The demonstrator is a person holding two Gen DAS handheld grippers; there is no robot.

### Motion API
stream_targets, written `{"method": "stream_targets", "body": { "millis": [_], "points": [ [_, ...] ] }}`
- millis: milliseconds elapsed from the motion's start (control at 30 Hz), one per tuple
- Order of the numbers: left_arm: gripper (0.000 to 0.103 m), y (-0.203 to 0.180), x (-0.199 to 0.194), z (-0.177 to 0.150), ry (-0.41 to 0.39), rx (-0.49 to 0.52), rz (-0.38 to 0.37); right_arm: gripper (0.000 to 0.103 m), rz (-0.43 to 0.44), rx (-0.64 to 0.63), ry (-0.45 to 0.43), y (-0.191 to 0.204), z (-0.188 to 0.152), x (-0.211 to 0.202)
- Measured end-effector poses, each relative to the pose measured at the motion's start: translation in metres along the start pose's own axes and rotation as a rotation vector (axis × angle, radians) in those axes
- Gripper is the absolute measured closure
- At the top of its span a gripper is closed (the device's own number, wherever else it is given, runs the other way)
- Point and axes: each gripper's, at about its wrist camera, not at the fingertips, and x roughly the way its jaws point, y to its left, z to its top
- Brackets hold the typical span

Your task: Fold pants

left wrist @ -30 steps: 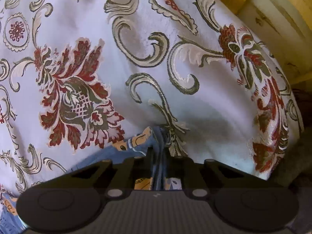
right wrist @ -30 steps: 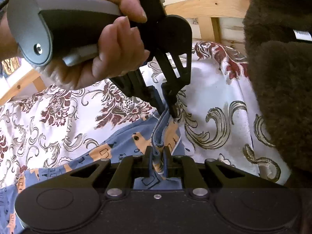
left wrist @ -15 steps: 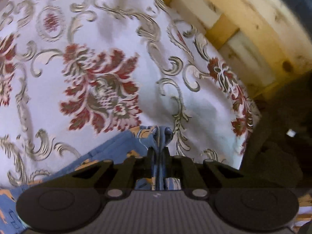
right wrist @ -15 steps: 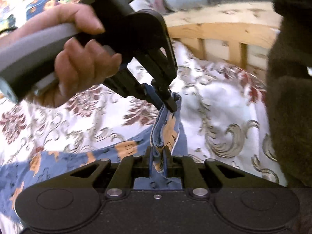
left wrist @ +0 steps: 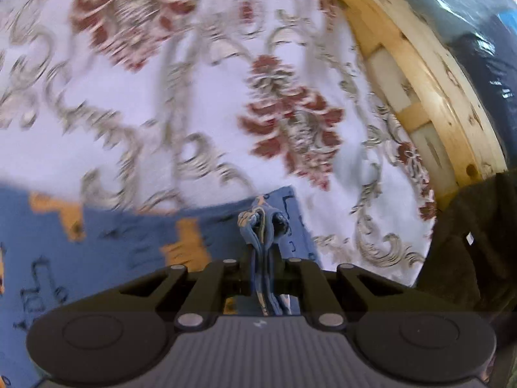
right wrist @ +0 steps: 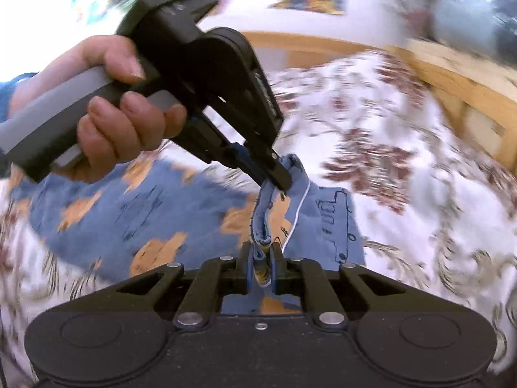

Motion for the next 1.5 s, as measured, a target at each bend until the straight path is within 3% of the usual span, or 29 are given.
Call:
{"method": "stream_targets", "body": {
  "millis": [133,267,300,433,500,633,767,867,1000,1233,1500],
  "points": [
    [0.088,0.032,0.001,-0.018,-0.034,-0.002,-0.033,0.092,0.007,-0.153,0.057,0.027,-0.005,0.013],
    [0.037,0.052,0.002,-0.028,-0.079,-0.051,-0.096,0.090,0.004,-0.210,0.095,0.035,-0.008,0.024],
    [0.036,0.055,0.002,-0.030,-0.089,-0.063,-0.110,0.086,0.000,-0.217,0.101,0.036,-0.009,0.026],
    [0.041,0.066,0.002,-0.031,-0.106,-0.094,-0.120,0.078,-0.027,-0.275,0.107,0.048,-0.013,0.027],
    [0.050,0.067,0.004,-0.032,-0.111,-0.087,-0.109,0.067,-0.042,-0.313,0.105,0.053,-0.016,0.028],
    [0.067,0.070,0.010,-0.034,-0.111,-0.088,-0.084,0.065,-0.085,-0.383,0.110,0.063,-0.020,0.032],
    [0.079,0.072,0.012,-0.033,-0.111,-0.094,-0.099,0.067,-0.114,-0.433,0.115,0.070,-0.023,0.036],
    [0.087,0.072,0.014,-0.034,-0.102,-0.104,-0.092,0.084,-0.126,-0.441,0.104,0.071,-0.023,0.036],
    [0.090,0.070,0.011,-0.036,-0.119,-0.100,-0.087,0.090,-0.127,-0.451,0.091,0.071,-0.023,0.035],
    [0.092,0.062,-0.004,-0.041,-0.151,-0.053,-0.038,0.092,-0.104,-0.456,0.056,0.074,-0.021,0.029],
    [0.093,0.076,-0.018,-0.047,-0.151,-0.087,-0.017,0.093,-0.072,-0.485,0.026,0.089,-0.021,0.022]
  ]
}}
